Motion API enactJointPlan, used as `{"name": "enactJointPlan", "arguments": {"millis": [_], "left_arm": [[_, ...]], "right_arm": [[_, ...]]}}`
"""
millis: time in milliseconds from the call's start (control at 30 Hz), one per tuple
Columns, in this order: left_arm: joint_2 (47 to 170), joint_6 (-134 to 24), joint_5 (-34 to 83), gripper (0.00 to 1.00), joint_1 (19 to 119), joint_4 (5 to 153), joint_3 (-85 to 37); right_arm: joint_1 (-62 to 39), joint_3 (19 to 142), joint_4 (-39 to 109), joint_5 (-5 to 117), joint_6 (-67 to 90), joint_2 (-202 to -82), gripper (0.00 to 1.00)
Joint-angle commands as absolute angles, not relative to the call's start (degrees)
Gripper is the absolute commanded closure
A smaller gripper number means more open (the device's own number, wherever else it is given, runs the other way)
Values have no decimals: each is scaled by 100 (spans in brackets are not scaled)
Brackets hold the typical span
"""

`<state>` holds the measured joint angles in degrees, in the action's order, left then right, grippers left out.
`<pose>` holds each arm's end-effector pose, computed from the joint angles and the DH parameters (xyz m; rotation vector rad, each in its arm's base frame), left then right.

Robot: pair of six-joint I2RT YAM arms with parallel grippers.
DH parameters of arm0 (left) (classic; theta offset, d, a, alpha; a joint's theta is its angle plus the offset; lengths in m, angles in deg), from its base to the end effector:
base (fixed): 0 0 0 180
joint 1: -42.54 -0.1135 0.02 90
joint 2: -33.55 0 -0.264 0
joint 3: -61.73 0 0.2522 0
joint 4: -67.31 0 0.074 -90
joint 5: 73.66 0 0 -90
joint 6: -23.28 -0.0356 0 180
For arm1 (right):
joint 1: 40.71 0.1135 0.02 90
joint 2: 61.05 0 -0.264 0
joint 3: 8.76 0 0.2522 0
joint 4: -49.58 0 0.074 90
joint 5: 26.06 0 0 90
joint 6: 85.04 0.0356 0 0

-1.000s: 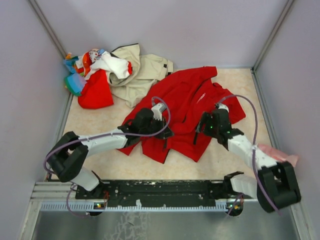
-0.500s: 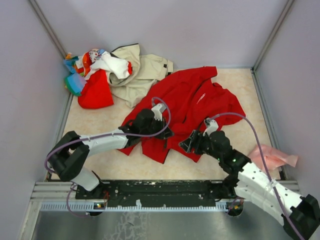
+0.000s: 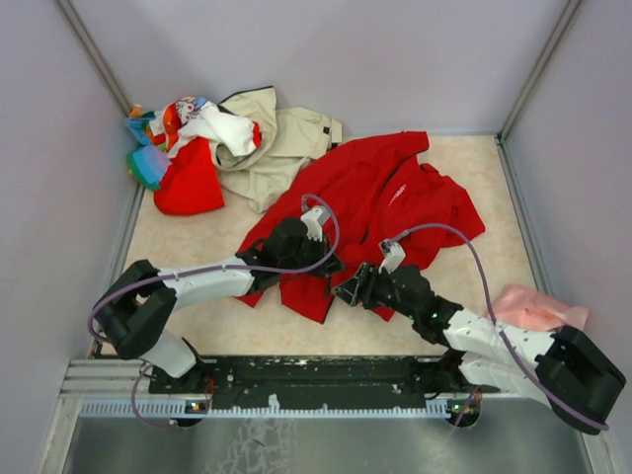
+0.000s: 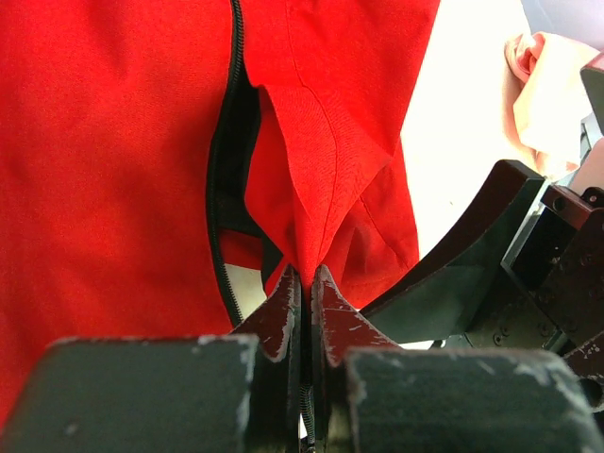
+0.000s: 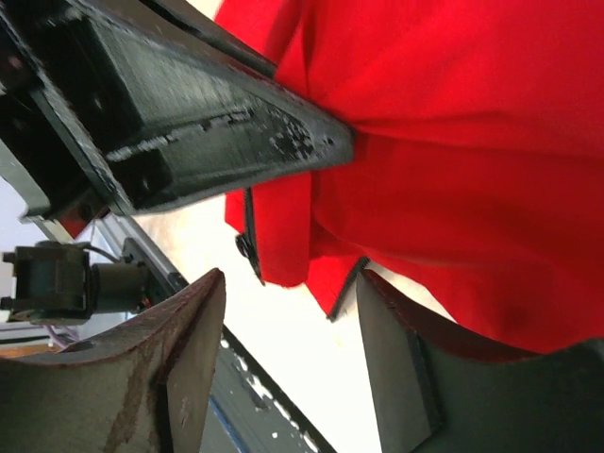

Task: Zip up the jacket
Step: Adjust the jacket at the center of the board.

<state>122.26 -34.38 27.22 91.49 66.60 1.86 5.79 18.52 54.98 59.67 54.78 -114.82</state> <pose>0.2123 -0.2541 0.2044 0.4476 2.1858 -1.0306 0.1301 0.1410 0.1746 0.0072 2.1307 1.1418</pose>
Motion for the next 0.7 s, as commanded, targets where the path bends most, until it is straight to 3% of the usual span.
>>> {"name": "enactJointPlan", "arguments": {"millis": [0,400,667], "left_arm": [[12016,-3524,2638,100,9191,6586,180],[12013,-3491,2741,100,9216,6517,205],[11952,-3448,2809,100,9213,6452,257]], "right_arm": [[657,1871,6774,5936,5536,-11789,44],[675,1804,7072,6069,5504,-12101,62],[676,1836,7158,6049,5504,-12391,60]]}}
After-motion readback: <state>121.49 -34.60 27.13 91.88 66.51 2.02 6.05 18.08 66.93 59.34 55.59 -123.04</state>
